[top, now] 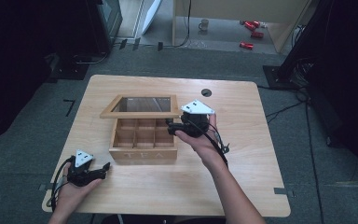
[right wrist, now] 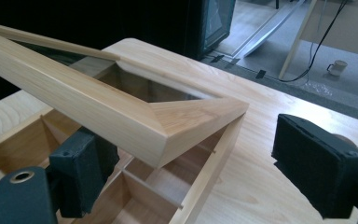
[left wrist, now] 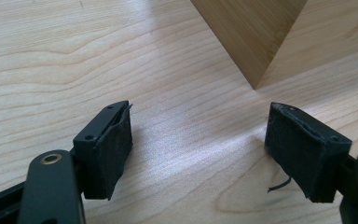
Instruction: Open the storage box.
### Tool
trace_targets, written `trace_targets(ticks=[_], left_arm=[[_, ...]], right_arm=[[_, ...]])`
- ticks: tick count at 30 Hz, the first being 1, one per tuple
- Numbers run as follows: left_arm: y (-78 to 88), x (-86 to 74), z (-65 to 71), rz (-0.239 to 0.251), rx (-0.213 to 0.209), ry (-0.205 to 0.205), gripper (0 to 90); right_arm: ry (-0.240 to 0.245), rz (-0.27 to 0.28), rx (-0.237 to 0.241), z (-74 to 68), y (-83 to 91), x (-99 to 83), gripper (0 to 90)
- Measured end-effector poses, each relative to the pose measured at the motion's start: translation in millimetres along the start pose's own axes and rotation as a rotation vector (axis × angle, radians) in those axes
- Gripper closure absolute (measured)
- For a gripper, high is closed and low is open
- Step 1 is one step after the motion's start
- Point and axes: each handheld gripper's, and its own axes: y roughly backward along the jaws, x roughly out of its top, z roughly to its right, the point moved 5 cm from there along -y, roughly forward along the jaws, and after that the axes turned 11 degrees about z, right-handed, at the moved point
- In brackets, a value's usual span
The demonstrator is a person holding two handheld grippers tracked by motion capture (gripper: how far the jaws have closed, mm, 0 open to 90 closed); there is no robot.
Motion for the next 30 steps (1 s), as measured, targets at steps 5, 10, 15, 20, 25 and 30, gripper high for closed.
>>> trace_targets(ticks=[5,10,15,20,25,30], left_arm=[[0.3,0.0,-0.4,0.000,-0.004,0.004,23.8],[0.5,0.0,-0.9,0.000,-0.006,0.007,23.9],[0.5,0.2,-1.2,0.003,-0.008,0.016,24.0],[0.6,0.5,-1.8,0.004,-0.013,0.023,24.0],[0.7,0.5,-1.9,0.004,-0.014,0.025,24.0],[0.7,0.4,-2.0,0.005,-0.017,0.029,24.0]], right_arm=[[0.006,0.012,0.003,4.2,-5.9,8.4,14.6],[-0.001,0.020,0.012,8.1,-11.1,14.0,15.3],[-0.006,0.039,0.013,11.7,-17.5,17.7,19.4],[-0.012,0.064,0.029,15.0,-23.0,21.8,25.5],[-0.011,0.073,0.037,18.2,-29.6,23.7,30.8],[-0.036,0.090,0.059,21.7,-40.6,24.3,41.7]])
